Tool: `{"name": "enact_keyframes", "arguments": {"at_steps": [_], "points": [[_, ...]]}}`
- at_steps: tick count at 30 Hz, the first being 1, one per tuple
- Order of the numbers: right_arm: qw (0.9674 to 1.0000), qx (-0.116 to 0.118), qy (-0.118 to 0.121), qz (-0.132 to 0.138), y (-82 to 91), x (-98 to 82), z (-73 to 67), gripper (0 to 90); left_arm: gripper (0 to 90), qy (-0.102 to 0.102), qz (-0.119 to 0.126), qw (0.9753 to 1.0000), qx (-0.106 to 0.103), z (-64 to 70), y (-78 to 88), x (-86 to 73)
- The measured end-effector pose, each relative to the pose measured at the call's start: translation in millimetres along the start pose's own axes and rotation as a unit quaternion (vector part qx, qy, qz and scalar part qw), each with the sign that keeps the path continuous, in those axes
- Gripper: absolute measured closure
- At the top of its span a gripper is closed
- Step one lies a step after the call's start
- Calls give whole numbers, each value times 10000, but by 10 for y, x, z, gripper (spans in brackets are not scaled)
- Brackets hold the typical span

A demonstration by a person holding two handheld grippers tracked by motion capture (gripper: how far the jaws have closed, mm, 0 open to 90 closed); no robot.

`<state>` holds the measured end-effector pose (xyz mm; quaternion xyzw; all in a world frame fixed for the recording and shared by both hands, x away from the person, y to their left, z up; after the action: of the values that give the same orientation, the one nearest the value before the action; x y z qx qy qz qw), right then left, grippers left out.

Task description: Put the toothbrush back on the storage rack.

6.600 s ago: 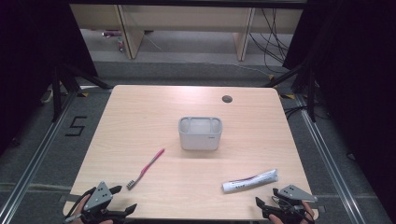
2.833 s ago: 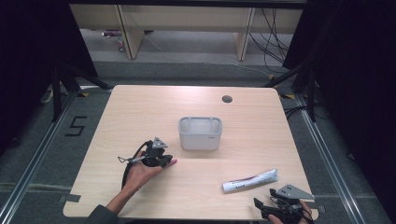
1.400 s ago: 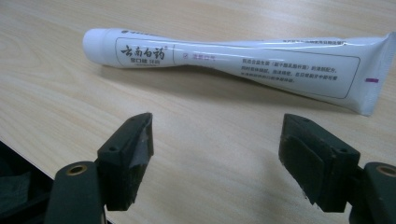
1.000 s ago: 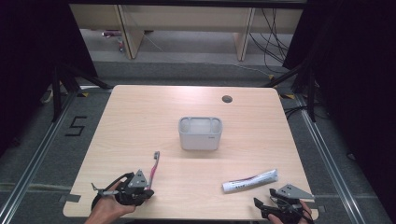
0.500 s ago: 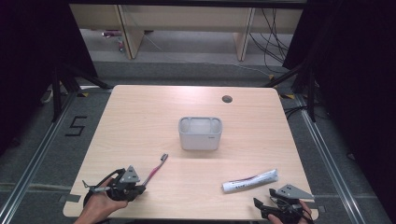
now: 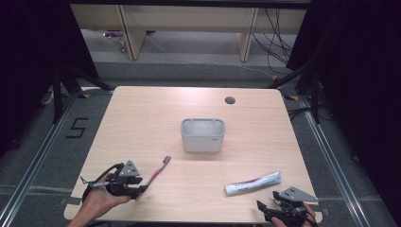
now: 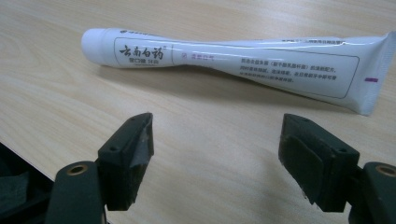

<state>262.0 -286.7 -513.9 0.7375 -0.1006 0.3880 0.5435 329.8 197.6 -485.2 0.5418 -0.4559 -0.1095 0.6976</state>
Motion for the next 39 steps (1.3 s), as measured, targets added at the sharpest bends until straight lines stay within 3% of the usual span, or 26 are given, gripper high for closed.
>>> {"name": "enact_keyframes", "arguments": {"at_steps": [8,9,12,14,18,21,23,26,27,28,31,35,36,39], "points": [[9999,-43,103,-28,4,6,5,272,565,103,-357,9993,-58,-110,-100,214],[9999,-42,93,-24,5,6,6,272,565,192,-431,9989,-49,-115,-111,240],[10000,-40,78,-30,8,4,6,272,565,103,-620,9980,-42,-177,-176,303],[10000,15,84,32,0,6,7,272,567,270,-666,9973,-136,-193,-223,317],[10000,15,72,-22,5,5,4,272,570,379,-790,9958,-265,-211,-287,364],[10000,22,82,34,-1,7,7,272,577,354,-890,9950,-281,-204,-337,405],[9999,68,-143,-56,17,-2,-16,272,590,292,-977,9944,-292,-205,-377,424],[9999,65,-78,-24,11,-1,-2,272,607,242,-1110,9931,-280,-210,-430,444],[9998,98,-174,-75,13,-5,-19,272,617,215,-1116,9932,-266,-212,-448,450],[10000,53,-54,-46,11,-2,-5,272,629,260,-1124,9929,-278,-203,-460,454],[9999,65,-66,-53,12,0,-11,272,667,110,-1253,9917,-269,-214,-491,480],[10000,64,-57,-34,13,1,-9,272,722,80,-1383,9899,-312,-219,-523,528],[10000,21,81,21,10,7,12,272,740,38,-1432,9892,-297,-230,-526,542],[10000,32,43,8,9,4,7,272,775,-14,-1574,9871,-296,-248,-539,575]]}}
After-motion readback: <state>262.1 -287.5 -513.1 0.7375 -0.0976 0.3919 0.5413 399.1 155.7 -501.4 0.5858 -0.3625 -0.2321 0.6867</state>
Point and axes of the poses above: each handheld gripper's, and its own axes: y roughly backward along the jaws, x roughly out of its top, z roughly to its right, the point moved 2 cm from there along -y, roughly forward along the jaws, and after that the axes turned 3 degrees about -z, right-handed, at the moved point
